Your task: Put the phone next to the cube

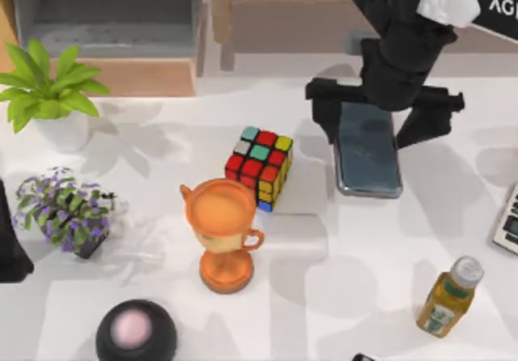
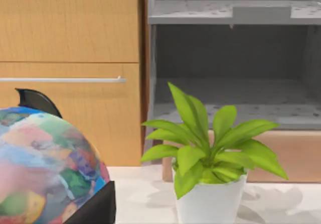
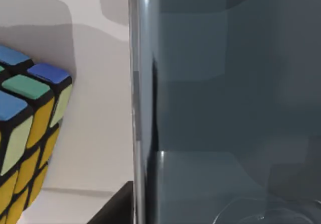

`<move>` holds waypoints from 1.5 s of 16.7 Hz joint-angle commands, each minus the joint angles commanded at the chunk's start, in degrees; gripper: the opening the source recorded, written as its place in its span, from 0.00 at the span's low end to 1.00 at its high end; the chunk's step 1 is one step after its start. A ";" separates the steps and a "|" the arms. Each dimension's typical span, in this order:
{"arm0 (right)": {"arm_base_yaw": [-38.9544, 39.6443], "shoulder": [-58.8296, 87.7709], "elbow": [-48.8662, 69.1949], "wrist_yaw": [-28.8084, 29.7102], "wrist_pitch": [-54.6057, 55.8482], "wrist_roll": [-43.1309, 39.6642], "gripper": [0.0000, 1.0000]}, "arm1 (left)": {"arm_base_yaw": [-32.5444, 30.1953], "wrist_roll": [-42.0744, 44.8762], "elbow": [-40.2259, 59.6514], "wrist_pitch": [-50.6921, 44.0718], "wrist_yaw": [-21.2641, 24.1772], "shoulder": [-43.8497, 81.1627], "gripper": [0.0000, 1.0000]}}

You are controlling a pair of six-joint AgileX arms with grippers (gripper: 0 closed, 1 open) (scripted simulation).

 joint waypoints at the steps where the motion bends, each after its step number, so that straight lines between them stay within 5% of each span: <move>1: 0.04 0.36 -0.15 0.85 0.76 -0.06 0.00 | 0.00 0.00 0.00 0.00 0.00 0.00 1.00; 14: 0.23 5.95 -4.10 5.13 4.62 -0.43 0.00 | 0.00 0.00 0.00 0.00 0.00 0.00 1.00; 25: 0.23 5.95 -4.10 5.13 4.62 -0.43 0.83 | 0.00 0.00 0.00 0.00 0.00 0.00 1.00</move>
